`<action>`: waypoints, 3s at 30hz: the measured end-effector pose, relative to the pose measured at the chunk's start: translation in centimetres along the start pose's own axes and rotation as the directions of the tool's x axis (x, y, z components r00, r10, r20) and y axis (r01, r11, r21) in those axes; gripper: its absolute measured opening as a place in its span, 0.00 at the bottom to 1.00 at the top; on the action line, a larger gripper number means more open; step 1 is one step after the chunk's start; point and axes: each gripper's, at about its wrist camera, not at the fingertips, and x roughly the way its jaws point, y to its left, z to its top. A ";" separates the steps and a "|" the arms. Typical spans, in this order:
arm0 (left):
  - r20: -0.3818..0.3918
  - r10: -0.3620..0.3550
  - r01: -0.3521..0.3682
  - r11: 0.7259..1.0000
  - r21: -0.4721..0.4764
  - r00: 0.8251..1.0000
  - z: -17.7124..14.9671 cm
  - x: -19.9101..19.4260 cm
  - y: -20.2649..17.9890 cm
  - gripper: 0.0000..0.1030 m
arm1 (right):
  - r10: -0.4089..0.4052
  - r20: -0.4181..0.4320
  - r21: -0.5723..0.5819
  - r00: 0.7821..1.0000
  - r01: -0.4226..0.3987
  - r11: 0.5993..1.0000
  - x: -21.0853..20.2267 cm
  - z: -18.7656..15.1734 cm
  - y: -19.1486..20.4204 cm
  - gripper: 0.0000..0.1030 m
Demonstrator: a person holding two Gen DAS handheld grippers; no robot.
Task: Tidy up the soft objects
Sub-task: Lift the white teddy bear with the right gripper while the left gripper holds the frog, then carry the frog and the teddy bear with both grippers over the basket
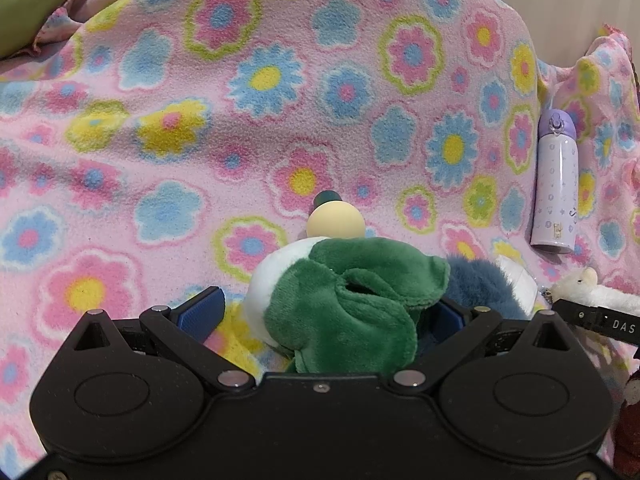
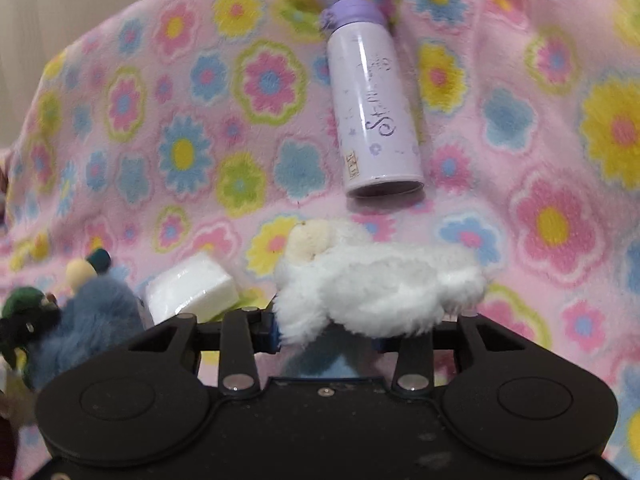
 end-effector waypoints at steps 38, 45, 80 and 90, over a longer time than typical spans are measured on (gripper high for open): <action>-0.027 0.098 -0.098 0.995 -0.028 0.995 0.7 -6.6 -0.4 0.60 | 0.047 0.023 0.052 0.999 -0.048 0.997 -0.5 -0.2 -0.7 0.38; -0.075 0.094 -0.095 0.995 -0.014 0.993 0.0 -8.1 -2.4 0.60 | 0.048 0.023 0.050 0.999 -0.049 0.998 -0.5 -0.2 -0.8 0.38; -0.258 0.071 -0.077 0.997 -0.013 0.963 -6.1 -16.2 -6.3 0.60 | -0.024 -0.064 -0.097 0.998 0.018 0.995 -4.4 0.6 -0.1 0.35; -0.297 0.062 -0.066 0.998 -0.001 0.953 -6.5 -16.3 -6.8 0.60 | 0.082 -0.053 -0.125 0.995 -0.088 0.988 -11.6 1.2 1.1 0.35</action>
